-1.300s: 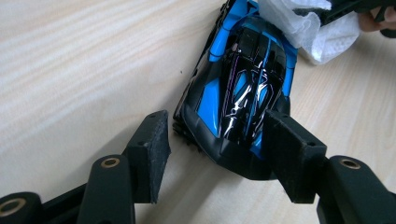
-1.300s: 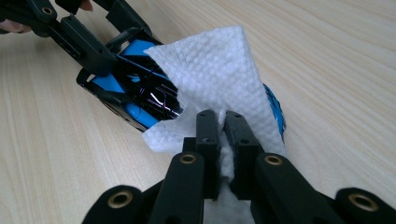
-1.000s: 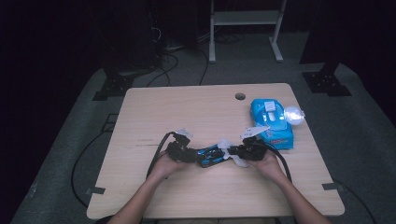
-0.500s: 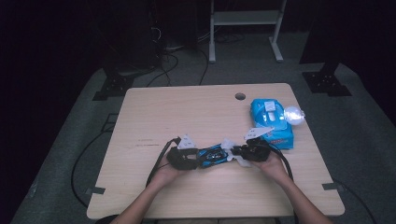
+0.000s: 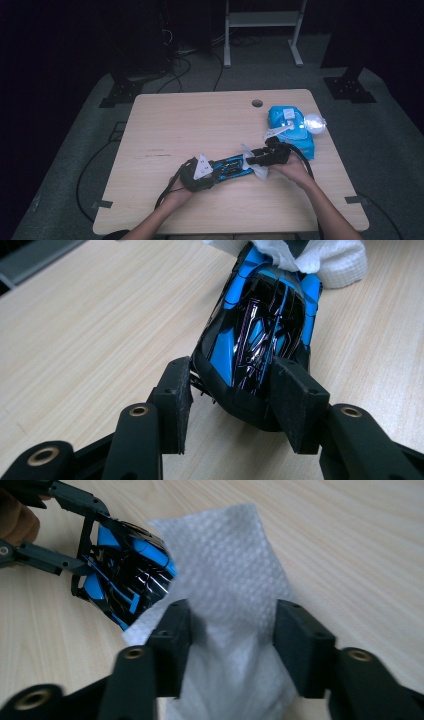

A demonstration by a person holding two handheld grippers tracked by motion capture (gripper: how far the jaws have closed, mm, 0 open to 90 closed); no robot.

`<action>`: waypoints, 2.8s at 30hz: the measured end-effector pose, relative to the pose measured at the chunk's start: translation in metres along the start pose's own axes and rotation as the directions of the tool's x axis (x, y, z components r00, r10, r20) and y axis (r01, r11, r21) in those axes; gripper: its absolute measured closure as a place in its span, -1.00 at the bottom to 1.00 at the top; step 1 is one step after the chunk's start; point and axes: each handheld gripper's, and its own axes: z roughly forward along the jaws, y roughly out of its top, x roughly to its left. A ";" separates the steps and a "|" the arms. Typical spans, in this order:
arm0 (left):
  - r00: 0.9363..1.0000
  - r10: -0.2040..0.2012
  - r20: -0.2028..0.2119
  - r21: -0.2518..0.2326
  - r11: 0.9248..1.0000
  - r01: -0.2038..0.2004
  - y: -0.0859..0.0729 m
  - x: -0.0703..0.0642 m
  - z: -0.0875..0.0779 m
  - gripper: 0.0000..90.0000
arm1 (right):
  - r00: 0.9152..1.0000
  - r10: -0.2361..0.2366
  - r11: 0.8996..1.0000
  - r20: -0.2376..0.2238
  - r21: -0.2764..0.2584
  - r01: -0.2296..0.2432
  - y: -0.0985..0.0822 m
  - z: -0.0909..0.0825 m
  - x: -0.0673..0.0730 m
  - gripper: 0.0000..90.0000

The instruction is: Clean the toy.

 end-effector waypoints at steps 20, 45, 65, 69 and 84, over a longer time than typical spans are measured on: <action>0.991 -0.112 0.071 0.001 0.994 0.112 -0.003 0.006 0.002 -0.02 | 0.995 -0.021 0.999 -0.099 -0.032 0.018 -0.005 -0.001 -0.004 0.20; 0.909 -0.182 0.374 -0.035 0.977 0.210 0.008 0.045 0.023 0.24 | 0.946 -0.298 0.952 0.125 -0.035 0.304 -0.016 -0.018 0.032 0.27; 0.934 -0.158 0.321 -0.059 0.981 0.186 0.001 0.034 0.018 0.29 | 0.962 -0.180 0.977 0.204 -0.074 0.199 -0.010 -0.046 0.045 0.78; 0.940 -0.147 0.307 -0.062 0.983 0.174 0.002 0.032 0.018 0.31 | 0.955 -0.191 0.970 0.225 -0.104 0.219 0.005 -0.039 0.060 0.90; 0.936 -0.182 0.301 -0.076 0.974 0.214 -0.001 0.030 0.018 0.31 | 0.963 -0.249 0.944 0.105 -0.195 0.266 0.025 0.033 0.095 0.90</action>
